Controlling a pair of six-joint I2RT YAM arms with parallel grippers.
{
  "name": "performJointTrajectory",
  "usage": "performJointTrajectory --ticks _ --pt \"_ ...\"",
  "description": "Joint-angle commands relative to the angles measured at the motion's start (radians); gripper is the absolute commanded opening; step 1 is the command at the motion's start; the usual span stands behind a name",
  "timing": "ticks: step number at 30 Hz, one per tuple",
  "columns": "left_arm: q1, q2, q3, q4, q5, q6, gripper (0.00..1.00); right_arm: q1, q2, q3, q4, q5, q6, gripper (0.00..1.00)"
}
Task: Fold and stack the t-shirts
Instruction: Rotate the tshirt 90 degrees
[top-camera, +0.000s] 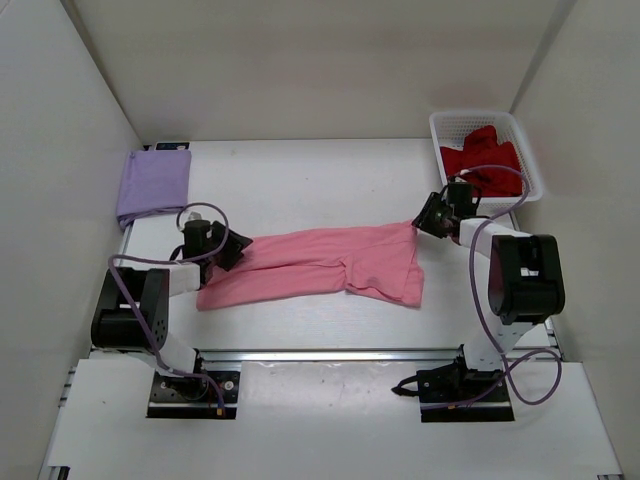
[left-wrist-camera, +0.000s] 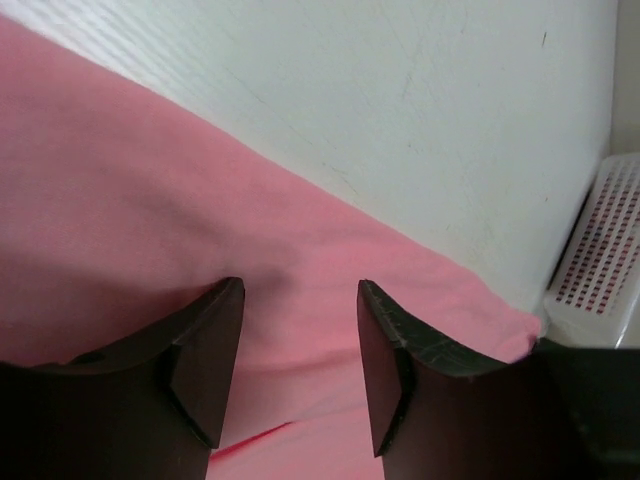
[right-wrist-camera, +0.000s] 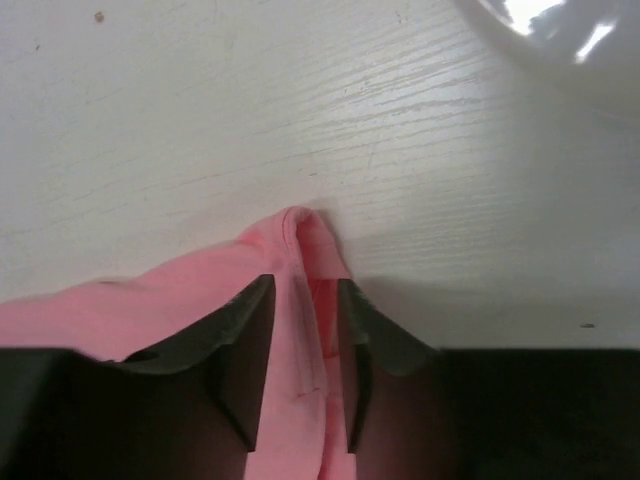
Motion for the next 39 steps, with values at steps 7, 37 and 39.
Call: performJointTrajectory --ticks 7,37,39 --pt "-0.126 -0.178 0.178 -0.143 -0.055 0.134 0.77 0.089 -0.197 0.035 -0.103 0.065 -0.031 0.48" --pt "-0.284 -0.333 0.182 -0.439 0.138 0.335 0.53 0.300 0.470 1.119 -0.550 -0.056 -0.157 0.31" --pt "-0.260 -0.321 0.162 -0.439 0.170 0.332 0.51 0.323 0.201 0.765 -0.410 -0.022 -0.137 0.53"
